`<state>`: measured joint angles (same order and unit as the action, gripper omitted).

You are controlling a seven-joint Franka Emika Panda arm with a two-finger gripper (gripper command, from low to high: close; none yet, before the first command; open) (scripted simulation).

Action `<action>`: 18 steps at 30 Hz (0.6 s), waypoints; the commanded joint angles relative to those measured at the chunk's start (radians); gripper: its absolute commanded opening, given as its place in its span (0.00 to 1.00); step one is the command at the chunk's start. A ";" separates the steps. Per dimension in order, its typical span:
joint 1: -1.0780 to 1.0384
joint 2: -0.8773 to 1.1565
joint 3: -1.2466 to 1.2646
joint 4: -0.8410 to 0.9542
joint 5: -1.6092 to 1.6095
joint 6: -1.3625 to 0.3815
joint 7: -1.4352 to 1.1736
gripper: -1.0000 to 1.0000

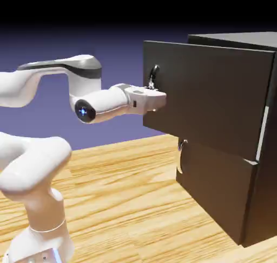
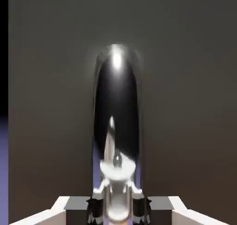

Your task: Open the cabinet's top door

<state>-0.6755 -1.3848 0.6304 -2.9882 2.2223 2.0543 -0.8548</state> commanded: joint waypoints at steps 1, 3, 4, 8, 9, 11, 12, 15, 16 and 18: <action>0.000 -0.005 -0.036 -0.014 -0.035 -0.031 -0.004 0.00; -0.007 -0.010 -0.109 -0.038 -0.106 -0.093 -0.012 0.00; -0.012 -0.011 -0.145 -0.047 -0.142 -0.124 -0.017 0.00; -0.046 0.005 -0.290 -0.068 -0.288 -0.245 -0.045 0.00; -0.056 0.014 -0.326 -0.070 -0.326 -0.275 -0.054 0.00; -0.078 0.038 -0.399 -0.069 -0.402 -0.335 -0.074 0.00; -0.089 0.054 -0.435 -0.066 -0.441 -0.365 -0.086 0.00; -0.121 0.116 -0.544 -0.047 -0.562 -0.456 -0.127 0.00; -0.131 0.142 -0.580 -0.037 -0.603 -0.487 -0.142 0.00; -0.146 0.204 -0.652 -0.010 -0.689 -0.550 -0.177 0.00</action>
<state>-0.8219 -1.1813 -0.0220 -2.9980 1.5327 1.5036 -1.0321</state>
